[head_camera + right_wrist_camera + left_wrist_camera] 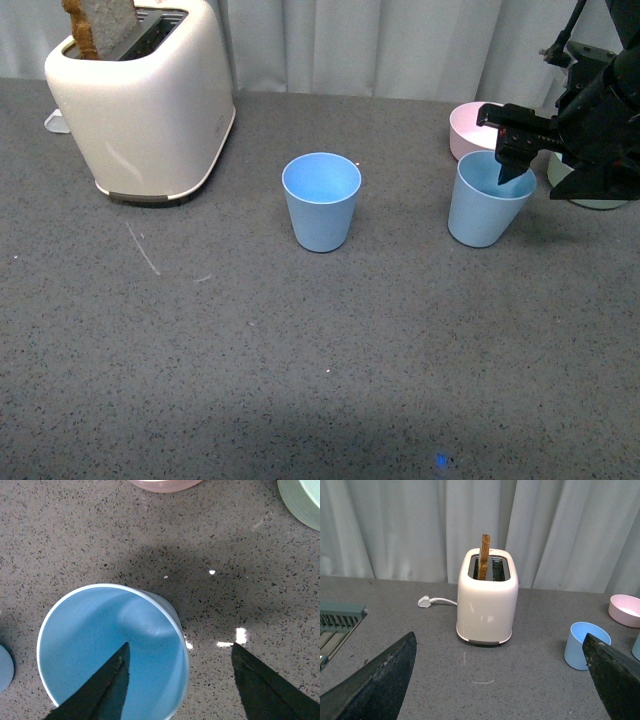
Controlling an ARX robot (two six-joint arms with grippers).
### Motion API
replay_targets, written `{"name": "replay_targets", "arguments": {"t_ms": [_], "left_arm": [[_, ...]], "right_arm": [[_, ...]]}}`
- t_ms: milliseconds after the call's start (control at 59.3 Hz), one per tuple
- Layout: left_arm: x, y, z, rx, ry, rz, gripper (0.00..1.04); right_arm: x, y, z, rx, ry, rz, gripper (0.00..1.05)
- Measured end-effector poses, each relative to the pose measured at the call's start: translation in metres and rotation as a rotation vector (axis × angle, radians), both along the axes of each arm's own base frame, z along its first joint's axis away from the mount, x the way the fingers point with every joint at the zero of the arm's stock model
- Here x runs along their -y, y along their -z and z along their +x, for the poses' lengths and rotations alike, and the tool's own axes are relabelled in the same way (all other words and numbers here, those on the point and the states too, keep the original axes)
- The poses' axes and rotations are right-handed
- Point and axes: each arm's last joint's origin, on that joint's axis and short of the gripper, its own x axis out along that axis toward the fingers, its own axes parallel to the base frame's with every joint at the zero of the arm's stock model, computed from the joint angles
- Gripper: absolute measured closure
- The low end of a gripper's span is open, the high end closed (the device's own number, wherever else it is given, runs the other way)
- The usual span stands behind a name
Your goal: Stack blue cups with both arms
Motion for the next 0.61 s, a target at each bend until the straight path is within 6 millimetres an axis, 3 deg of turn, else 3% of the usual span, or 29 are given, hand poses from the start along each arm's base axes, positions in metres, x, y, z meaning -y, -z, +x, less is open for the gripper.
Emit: {"name": "replay_targets", "arguments": {"t_ms": [388, 607], "left_arm": [[0.0000, 0.0000, 0.0000, 0.000, 0.000, 0.000, 0.07], [0.0000, 0.0000, 0.0000, 0.000, 0.000, 0.000, 0.07]], "right_arm": [[-0.0016, 0.0102, 0.0038, -0.040, 0.005, -0.015, 1.03], [-0.0014, 0.0033, 0.0033, -0.032, -0.009, 0.043, 1.04]]}}
